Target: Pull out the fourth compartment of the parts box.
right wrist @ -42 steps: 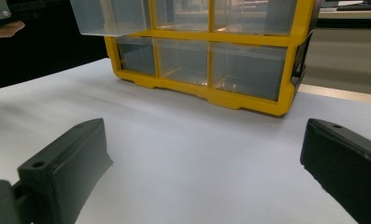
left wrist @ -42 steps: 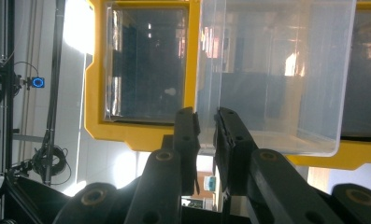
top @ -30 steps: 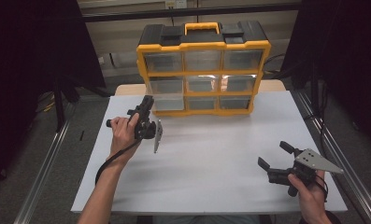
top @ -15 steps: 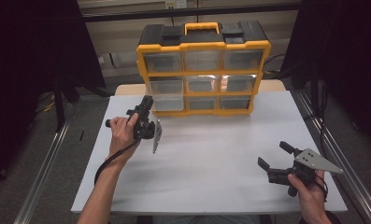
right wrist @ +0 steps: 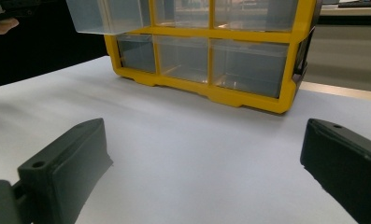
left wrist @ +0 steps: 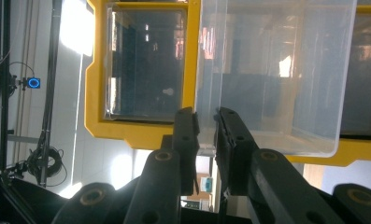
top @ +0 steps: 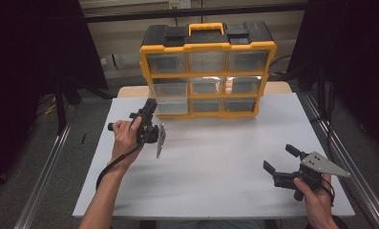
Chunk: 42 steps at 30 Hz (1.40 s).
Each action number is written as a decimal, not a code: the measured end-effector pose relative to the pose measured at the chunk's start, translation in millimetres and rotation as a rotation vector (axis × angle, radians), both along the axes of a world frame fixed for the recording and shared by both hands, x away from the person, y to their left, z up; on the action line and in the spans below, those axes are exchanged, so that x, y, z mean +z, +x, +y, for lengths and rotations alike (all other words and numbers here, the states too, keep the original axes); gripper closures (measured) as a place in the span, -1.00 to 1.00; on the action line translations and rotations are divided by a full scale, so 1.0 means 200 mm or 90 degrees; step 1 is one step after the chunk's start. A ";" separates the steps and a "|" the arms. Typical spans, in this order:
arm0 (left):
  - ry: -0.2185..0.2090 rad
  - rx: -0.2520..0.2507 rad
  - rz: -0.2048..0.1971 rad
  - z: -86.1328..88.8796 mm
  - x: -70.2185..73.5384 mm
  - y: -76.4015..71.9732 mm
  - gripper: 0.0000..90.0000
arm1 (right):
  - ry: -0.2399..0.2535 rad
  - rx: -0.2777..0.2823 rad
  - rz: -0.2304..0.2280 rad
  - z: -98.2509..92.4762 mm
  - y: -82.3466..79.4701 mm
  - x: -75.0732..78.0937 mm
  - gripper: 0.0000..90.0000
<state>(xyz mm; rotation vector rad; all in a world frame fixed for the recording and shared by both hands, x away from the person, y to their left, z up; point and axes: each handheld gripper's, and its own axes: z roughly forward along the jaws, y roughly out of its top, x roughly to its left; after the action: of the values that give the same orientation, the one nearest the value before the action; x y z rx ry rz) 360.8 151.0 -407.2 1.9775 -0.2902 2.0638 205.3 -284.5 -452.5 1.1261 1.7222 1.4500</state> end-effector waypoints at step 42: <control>-0.224 -0.028 0.157 0.02 0.02 0.03 -0.43 | 0.002 0.007 0.004 0.01 0.01 0.00 -0.98</control>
<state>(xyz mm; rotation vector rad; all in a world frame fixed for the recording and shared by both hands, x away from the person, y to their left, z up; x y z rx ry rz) 367.2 155.3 -403.8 1.9533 0.0750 1.6808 207.7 -283.3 -453.5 1.1254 1.7334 1.4578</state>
